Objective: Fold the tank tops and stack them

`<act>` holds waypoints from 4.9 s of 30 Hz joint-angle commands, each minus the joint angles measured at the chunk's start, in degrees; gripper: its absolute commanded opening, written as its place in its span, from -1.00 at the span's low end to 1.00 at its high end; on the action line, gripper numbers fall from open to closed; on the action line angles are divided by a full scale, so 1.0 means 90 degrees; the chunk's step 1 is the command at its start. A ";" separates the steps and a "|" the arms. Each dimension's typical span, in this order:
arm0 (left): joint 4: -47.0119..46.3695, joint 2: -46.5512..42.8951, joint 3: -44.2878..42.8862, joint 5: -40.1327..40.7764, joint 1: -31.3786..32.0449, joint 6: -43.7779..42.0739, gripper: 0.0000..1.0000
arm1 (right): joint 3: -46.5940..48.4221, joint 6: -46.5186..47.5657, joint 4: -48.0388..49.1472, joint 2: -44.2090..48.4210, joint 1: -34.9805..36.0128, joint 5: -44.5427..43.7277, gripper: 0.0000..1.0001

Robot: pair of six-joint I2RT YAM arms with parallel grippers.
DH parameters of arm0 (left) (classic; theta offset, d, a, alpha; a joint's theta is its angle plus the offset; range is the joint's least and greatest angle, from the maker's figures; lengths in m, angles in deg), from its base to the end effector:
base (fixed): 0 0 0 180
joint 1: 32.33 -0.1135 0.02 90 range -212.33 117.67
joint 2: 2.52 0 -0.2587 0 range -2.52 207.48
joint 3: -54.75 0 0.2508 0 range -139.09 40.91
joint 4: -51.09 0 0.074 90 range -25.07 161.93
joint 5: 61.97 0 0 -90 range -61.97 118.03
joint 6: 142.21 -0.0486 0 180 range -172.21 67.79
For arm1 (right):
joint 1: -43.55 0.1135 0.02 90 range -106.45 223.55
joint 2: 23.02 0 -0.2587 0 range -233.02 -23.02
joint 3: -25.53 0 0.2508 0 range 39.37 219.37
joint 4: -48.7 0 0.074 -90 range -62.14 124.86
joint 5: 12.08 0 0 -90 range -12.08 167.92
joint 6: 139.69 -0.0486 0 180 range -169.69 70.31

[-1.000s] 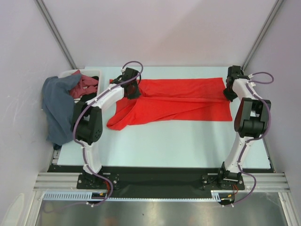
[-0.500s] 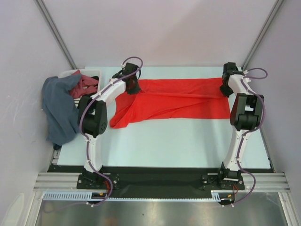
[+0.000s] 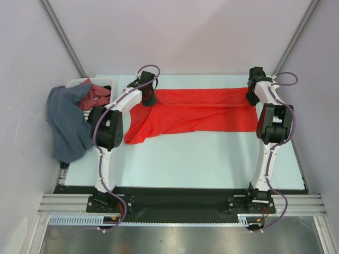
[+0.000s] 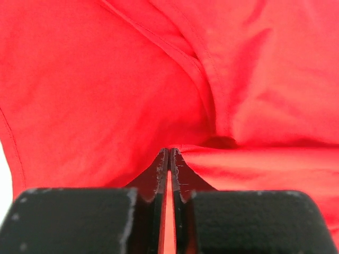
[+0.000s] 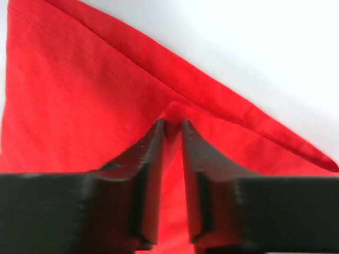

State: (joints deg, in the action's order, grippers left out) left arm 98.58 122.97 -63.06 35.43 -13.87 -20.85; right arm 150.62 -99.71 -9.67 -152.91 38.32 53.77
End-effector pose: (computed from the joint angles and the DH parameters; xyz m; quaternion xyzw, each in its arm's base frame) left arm 0.4654 -0.1488 0.1903 -0.1262 0.9440 -0.0700 0.2968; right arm 0.4854 -0.0644 0.1854 0.4841 0.8203 -0.1017 0.2873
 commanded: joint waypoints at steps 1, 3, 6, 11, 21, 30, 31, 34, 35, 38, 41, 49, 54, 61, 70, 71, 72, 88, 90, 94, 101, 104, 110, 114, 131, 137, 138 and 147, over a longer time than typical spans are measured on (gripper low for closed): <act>0.0030 0.0148 -0.0430 0.0359 -0.0156 -0.0163 -0.82 | 0.0267 0.0293 0.0202 -0.0002 -0.0004 -0.0237 -0.21; 0.0099 0.0071 -0.0451 0.0369 -0.0176 -0.0212 -0.64 | 0.0092 0.0479 0.0406 0.0163 -0.0004 -0.0208 0.04; 0.0119 -0.0436 -0.0062 0.0155 -0.0176 -0.0241 -0.20 | -0.0327 0.0655 0.0602 0.0583 -0.0033 -0.0169 0.14; -0.0516 -0.2045 0.1460 -0.0011 -0.0166 -0.0261 0.29 | -0.1927 0.0938 0.1421 0.1763 -0.0121 0.0200 0.38; -0.1179 -0.4235 0.4420 -0.0255 0.0078 0.0148 0.26 | -0.5406 0.0694 0.2838 0.4099 -0.0648 0.1256 0.33; -0.1190 -0.5573 0.5924 -0.0773 0.0078 0.0627 0.18 | -0.6188 0.0177 0.3659 0.3797 -0.1352 0.2497 0.47; -0.1142 -0.5719 0.6023 -0.0773 0.0078 0.0647 0.20 | -0.6217 0.0148 0.3707 0.3778 -0.1352 0.2419 0.45; -0.0898 -0.6062 0.6258 -0.0433 0.0078 0.0745 0.25 | -0.6188 0.0050 0.3728 0.3544 -0.1333 0.2311 0.34; -0.0675 -0.6082 0.6268 -0.0219 0.0068 0.0754 0.26 | -0.6179 0.0021 0.3708 0.3466 -0.1332 0.2273 0.33; -0.0147 -0.6073 0.6190 0.0261 0.0059 0.0959 0.29 | -0.6178 -0.0087 0.3679 0.3338 -0.1323 0.2029 0.14; -0.0038 -0.6033 0.6277 0.0701 0.0000 0.1223 0.34 | -0.6169 -0.0116 0.3659 0.3299 -0.1303 0.1795 -0.08; -0.0271 -0.5633 0.6454 0.1442 -0.0264 0.1360 0.27 | -0.5983 -0.0126 0.3278 0.3201 -0.1254 0.1491 -1.00; -0.0662 -0.5214 0.6473 0.1717 -0.0283 0.1155 0.20 | -0.6032 -0.0116 0.3259 0.3347 -0.1245 0.1452 -1.00; -0.0770 -0.4618 0.6405 0.1932 -0.0293 0.1145 -0.22 | -0.6003 -0.0067 0.3161 0.3474 -0.1274 0.1432 -1.00; -0.0526 -0.4617 0.5908 0.1786 -0.0839 0.1223 -0.99 | -0.6051 -0.0106 0.3015 0.3621 -0.1293 0.1198 -1.00; -0.0478 -0.4637 0.5762 0.1679 -0.0927 0.1272 -0.99 | -0.6071 -0.0097 0.3015 0.3631 -0.1293 0.1179 -1.00; -0.0477 -0.4656 0.5702 0.1562 -0.1015 0.1272 -0.99 | -0.6071 -0.0106 0.3005 0.3650 -0.1293 0.1169 -1.00; 0.0197 -0.3230 0.3426 0.1171 -0.1582 0.1020 -0.99 | -0.6296 -0.0126 0.2907 0.3973 -0.1264 0.1061 -1.00; -0.0200 -0.3444 0.3834 0.0722 -0.1553 0.0863 -0.76 | -0.6286 -0.0106 0.2907 0.3982 -0.1274 0.1051 -1.00; -0.1070 -0.4777 0.5490 0.0021 -0.1437 0.0648 0.04 | -0.6257 -0.0116 0.2927 0.3915 -0.1274 0.1148 -1.00; -0.0995 -0.4911 0.5789 0.0116 -0.1143 0.0647 0.11 | -0.6218 -0.0116 0.2878 0.3943 -0.1264 0.1130 -1.00; -0.0849 -0.4715 0.5780 0.0339 -0.1133 0.0764 0.10 | -0.6198 -0.0106 0.2868 0.3953 -0.1274 0.1139 -1.00; -0.0984 -0.4432 0.5916 0.0574 -0.1133 0.0862 0.07 | -0.6208 -0.0116 0.2927 0.3895 -0.1274 0.1198 -1.00; -0.1121 -0.4179 0.5985 0.0818 -0.1133 0.0852 0.05 | -0.6218 -0.0097 0.2927 0.3895 -0.1264 0.1208 -1.00; -0.0634 -0.3759 0.5010 0.0711 -0.1464 0.0754 -0.99 | -0.6344 -0.0155 0.2917 0.3972 -0.1274 0.1052 -1.00; -0.0399 -0.3554 0.4306 0.0652 -0.1807 0.0832 -0.99 | -0.6491 -0.0214 0.2878 0.4119 -0.1274 0.0993 -1.00; -0.0360 -0.3476 0.4189 0.0653 -0.1816 0.0852 -0.99 | -0.6520 -0.0252 0.2849 0.4167 -0.1254 0.0954 -1.00; 0.0529 -0.2196 0.2538 0.1219 -0.1865 0.0950 -0.99 | -0.7057 -0.0487 0.2703 0.4959 -0.1361 0.0690 -1.00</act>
State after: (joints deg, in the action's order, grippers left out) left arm 99.13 101.77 -36.61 43.03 -30.07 -13.18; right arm 87.73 -102.92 15.94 -110.26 27.10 63.06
